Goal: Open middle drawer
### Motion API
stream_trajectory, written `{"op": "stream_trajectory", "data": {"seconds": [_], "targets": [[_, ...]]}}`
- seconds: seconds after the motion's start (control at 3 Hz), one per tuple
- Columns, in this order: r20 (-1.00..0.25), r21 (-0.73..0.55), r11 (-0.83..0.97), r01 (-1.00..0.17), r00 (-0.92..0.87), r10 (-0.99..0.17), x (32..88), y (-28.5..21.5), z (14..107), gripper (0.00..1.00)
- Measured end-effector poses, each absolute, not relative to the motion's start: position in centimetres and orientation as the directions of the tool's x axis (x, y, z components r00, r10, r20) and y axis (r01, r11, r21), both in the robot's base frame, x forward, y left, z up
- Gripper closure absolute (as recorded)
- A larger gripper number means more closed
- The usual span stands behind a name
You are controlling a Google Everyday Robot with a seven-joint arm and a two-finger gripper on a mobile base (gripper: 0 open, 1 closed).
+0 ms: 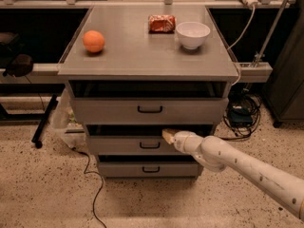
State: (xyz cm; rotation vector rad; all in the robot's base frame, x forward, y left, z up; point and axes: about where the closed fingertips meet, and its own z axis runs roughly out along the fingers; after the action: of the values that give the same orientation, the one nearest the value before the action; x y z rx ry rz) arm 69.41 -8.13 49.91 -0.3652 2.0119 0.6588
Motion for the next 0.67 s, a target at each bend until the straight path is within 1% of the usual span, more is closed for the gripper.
{"op": "stream_trajectory", "data": {"seconds": [0.67], "targets": [[-0.880, 0.276, 0.809, -0.519, -0.474, -0.003, 70.05, -7.90, 49.77, 1.00]]}}
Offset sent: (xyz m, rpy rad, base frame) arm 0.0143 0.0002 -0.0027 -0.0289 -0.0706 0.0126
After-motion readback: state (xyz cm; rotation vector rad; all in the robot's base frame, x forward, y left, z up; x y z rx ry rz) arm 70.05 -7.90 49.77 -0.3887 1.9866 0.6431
